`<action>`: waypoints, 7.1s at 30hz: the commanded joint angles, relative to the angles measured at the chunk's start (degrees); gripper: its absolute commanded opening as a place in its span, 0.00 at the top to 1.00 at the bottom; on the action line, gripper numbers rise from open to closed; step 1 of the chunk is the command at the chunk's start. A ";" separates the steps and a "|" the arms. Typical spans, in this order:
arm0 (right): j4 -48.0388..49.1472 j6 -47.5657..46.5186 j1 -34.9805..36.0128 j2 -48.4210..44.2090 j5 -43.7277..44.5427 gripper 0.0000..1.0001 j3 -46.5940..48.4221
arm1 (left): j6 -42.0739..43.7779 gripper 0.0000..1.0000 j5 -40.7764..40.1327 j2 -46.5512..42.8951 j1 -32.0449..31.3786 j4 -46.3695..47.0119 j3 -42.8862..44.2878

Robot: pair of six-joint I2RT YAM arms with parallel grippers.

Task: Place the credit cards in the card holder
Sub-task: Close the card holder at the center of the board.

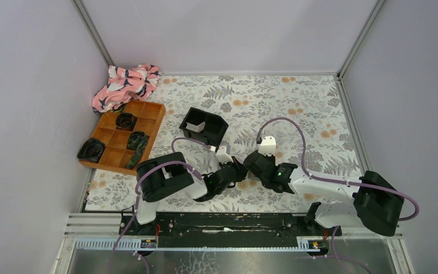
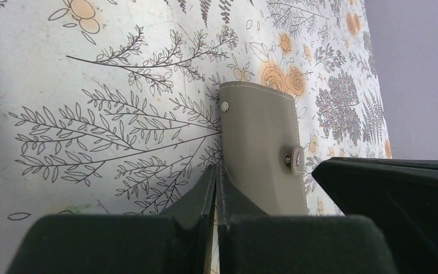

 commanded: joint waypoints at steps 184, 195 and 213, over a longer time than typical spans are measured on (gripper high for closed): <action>38.61 18.38 -27.43 -12.20 -32.24 0.61 -32.30 | 5.91 0.95 12.85 5.77 4.14 1.87 -1.38; 37.89 16.66 -27.40 -11.37 -33.56 0.63 -32.49 | 5.83 0.95 13.24 5.95 4.19 1.89 -0.84; 36.71 16.53 -27.40 -17.13 -29.68 0.63 -34.19 | 5.56 0.95 12.34 5.34 4.14 0.81 -0.89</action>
